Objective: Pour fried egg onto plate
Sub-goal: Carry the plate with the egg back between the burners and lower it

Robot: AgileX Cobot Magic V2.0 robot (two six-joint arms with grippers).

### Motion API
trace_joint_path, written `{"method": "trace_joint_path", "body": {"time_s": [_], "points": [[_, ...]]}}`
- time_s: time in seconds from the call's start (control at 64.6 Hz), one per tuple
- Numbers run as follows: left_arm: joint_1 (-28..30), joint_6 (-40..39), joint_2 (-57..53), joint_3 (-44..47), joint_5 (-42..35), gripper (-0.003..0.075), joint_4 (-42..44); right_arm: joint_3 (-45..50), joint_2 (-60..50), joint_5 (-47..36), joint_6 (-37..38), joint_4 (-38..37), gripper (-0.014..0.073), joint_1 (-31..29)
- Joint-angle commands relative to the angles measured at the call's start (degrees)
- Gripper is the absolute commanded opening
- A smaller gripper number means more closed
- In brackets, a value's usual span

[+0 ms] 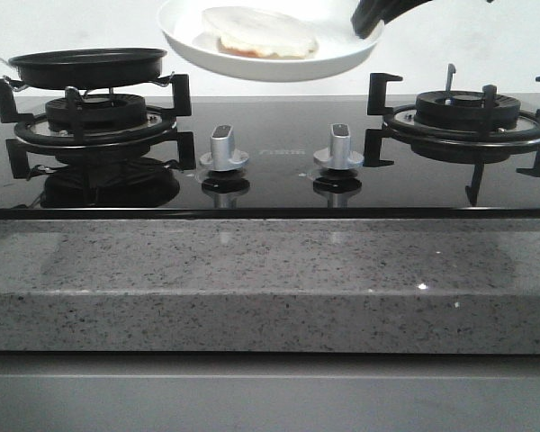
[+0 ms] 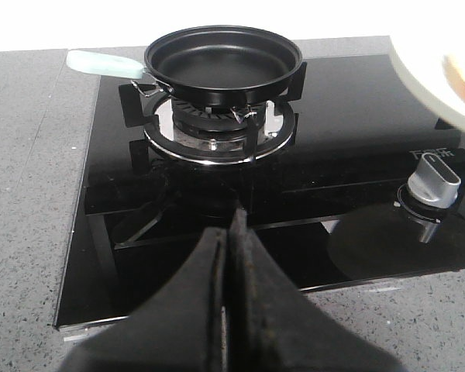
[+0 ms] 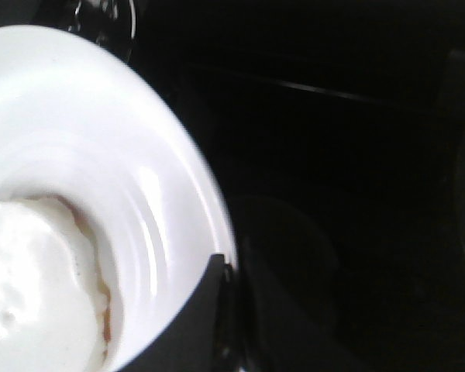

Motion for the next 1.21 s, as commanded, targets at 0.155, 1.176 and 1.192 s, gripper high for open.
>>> {"method": "trace_joint_path", "body": {"time_s": [0.155, 1.176, 1.192], "points": [[-0.4, -0.1, 0.1, -1.6, -4.9, -0.0019, -0.3, -12.7, 7.6, -1.5, 3.5, 1.8, -0.006, -0.7], [-0.4, -0.1, 0.1, -1.6, -4.9, -0.0019, -0.3, -14.5, 13.3, 5.3, 6.6, -11.4, 0.0232, -0.7], [-0.4, -0.1, 0.1, -1.6, -4.9, -0.0019, -0.3, -14.8, 13.3, 5.8, 6.8, -11.5, 0.0232, -0.7]]}}
